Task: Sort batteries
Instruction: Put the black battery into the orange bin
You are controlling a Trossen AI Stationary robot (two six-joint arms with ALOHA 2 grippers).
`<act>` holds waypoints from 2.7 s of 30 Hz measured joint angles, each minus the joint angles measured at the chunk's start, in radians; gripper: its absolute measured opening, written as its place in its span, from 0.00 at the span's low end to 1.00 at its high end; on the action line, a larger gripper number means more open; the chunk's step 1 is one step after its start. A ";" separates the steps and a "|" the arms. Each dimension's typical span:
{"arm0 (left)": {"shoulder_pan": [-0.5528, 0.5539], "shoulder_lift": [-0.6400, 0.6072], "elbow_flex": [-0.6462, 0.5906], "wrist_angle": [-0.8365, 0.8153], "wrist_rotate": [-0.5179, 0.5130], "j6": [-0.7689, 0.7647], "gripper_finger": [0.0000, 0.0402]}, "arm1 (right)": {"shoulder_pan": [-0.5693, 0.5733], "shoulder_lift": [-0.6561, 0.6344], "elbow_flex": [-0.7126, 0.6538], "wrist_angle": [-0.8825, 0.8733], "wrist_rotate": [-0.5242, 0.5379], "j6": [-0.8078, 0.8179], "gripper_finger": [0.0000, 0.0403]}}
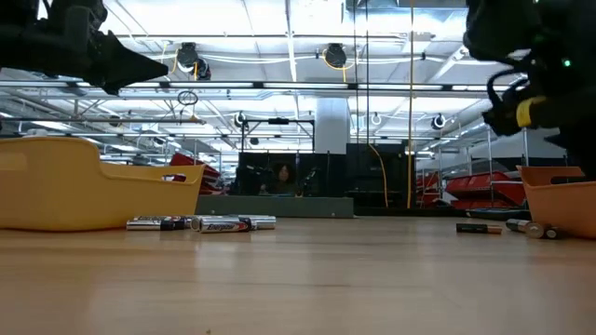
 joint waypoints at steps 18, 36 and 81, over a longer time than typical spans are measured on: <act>0.000 0.000 0.000 0.016 0.006 -0.021 0.08 | -0.200 0.023 -0.079 0.192 0.142 -0.205 0.39; 0.000 0.000 0.000 0.015 0.006 0.002 0.08 | -0.276 0.029 0.329 -0.264 0.177 -0.297 0.37; -0.003 0.000 0.000 -0.061 0.041 -0.105 0.08 | -0.283 0.635 0.859 -0.177 0.248 -0.477 0.38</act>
